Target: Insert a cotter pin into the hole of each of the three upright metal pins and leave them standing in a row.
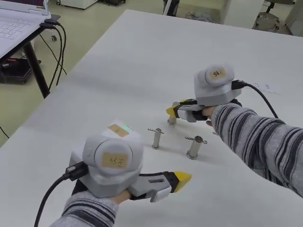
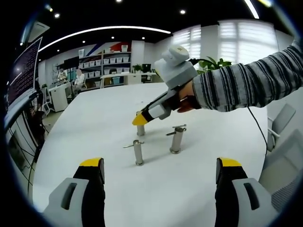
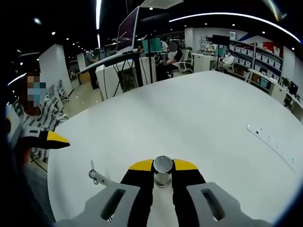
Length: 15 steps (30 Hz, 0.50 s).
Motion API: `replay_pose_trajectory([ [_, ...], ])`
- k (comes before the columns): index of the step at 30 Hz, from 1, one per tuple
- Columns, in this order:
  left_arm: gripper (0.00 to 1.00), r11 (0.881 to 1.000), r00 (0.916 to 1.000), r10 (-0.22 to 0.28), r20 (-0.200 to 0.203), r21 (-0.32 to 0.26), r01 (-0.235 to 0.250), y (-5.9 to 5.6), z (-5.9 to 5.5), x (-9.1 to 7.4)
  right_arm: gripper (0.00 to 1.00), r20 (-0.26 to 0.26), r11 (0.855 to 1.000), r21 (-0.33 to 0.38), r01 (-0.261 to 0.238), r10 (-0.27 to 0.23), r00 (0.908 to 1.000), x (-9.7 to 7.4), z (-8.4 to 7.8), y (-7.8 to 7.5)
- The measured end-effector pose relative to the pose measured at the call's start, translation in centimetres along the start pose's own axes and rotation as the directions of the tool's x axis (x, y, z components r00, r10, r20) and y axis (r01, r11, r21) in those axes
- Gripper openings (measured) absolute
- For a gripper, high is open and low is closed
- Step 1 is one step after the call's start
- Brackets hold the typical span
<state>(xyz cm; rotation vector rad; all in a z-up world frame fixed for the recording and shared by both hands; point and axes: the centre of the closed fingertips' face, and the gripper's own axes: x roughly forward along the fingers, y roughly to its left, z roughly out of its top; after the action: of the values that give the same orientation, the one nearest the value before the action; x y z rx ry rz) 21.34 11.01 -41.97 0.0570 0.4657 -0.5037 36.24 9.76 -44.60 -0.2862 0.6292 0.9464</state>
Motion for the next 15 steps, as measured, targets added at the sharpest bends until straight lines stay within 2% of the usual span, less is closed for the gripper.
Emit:
replay_pose_trajectory([
  [4,0.97,1.0,1.0,-0.004,-0.006,0.012,0.004,-0.2,-0.1,0.1,0.09,-0.012,1.0,-0.019,0.017,-0.018,0.9998,-1.0,-0.9,-0.8],
  [15,0.94,0.999,0.9998,-0.013,-0.017,0.043,0.013,-0.6,-0.1,0.1,0.09,-0.04,0.997,0.003,0.077,-0.077,0.9962,-5.2,-3.8,-2.0],
])
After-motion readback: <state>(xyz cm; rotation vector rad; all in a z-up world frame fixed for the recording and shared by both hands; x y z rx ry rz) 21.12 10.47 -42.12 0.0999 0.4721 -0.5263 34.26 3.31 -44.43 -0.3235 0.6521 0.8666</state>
